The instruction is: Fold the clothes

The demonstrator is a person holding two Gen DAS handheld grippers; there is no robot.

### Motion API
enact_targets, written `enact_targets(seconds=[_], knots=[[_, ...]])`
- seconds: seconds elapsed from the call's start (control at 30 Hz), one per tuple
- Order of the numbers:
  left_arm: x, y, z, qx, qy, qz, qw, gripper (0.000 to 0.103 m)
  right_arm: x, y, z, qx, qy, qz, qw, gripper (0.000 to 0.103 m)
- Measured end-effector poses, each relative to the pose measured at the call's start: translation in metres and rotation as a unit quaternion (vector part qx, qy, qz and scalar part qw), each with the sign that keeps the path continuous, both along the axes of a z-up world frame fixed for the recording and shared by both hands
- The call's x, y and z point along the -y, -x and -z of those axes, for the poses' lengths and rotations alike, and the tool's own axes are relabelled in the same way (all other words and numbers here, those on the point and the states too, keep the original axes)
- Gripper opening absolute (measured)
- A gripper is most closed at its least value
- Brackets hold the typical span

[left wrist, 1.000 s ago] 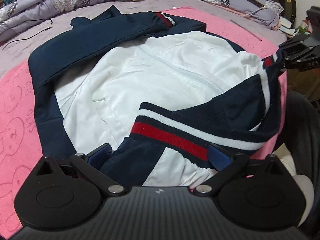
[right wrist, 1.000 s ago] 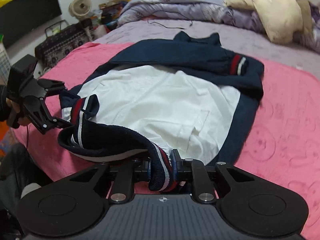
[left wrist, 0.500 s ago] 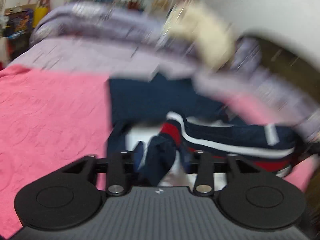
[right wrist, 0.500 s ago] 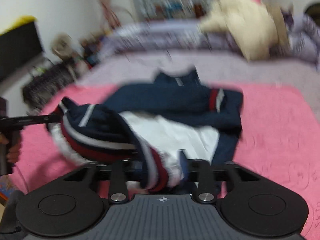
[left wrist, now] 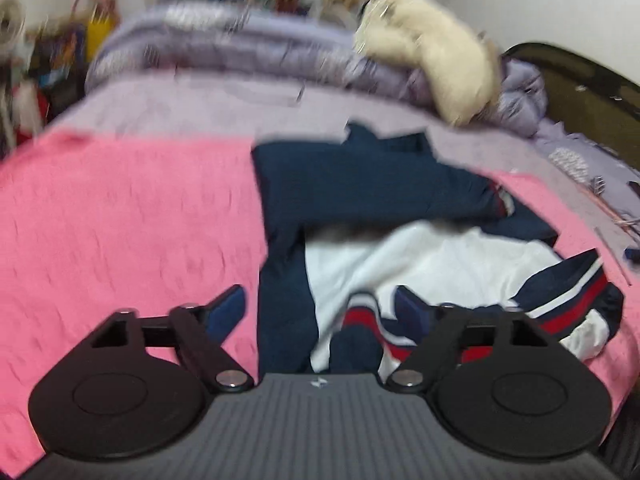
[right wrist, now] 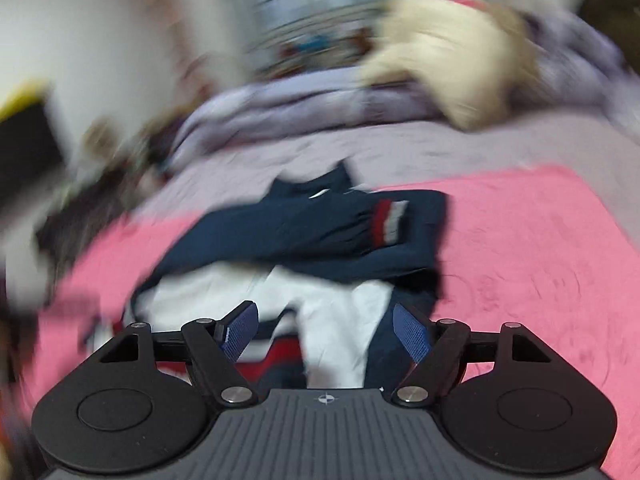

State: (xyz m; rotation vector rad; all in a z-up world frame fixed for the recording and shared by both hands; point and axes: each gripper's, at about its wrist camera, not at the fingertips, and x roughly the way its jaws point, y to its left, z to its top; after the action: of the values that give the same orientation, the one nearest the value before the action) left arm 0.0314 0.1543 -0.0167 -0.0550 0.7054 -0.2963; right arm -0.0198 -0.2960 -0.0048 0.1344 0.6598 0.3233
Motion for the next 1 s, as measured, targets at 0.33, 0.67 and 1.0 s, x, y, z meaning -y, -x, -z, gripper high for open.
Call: enact_targets(seconds=[0.33, 0.67, 1.0], knots=[[0.064, -0.004, 0.04, -0.028, -0.134, 0.135, 0.9813, 0.103, -0.075, -0.012, 0.047, -0.062, 0.098, -0.023, 0.993, 0.028], [0.046, 0.016, -0.011, 0.084, -0.053, 0.048, 0.9939, 0.028, -0.053, 0.016, 0.005, 0.005, 0.062, 0.033, 0.997, 0.012], [0.066, -0.11, -0.076, 0.211, -0.042, 0.022, 0.9762, 0.03, -0.042, -0.102, -0.062, 0.117, 0.089, 0.086, 0.985, 0.012]])
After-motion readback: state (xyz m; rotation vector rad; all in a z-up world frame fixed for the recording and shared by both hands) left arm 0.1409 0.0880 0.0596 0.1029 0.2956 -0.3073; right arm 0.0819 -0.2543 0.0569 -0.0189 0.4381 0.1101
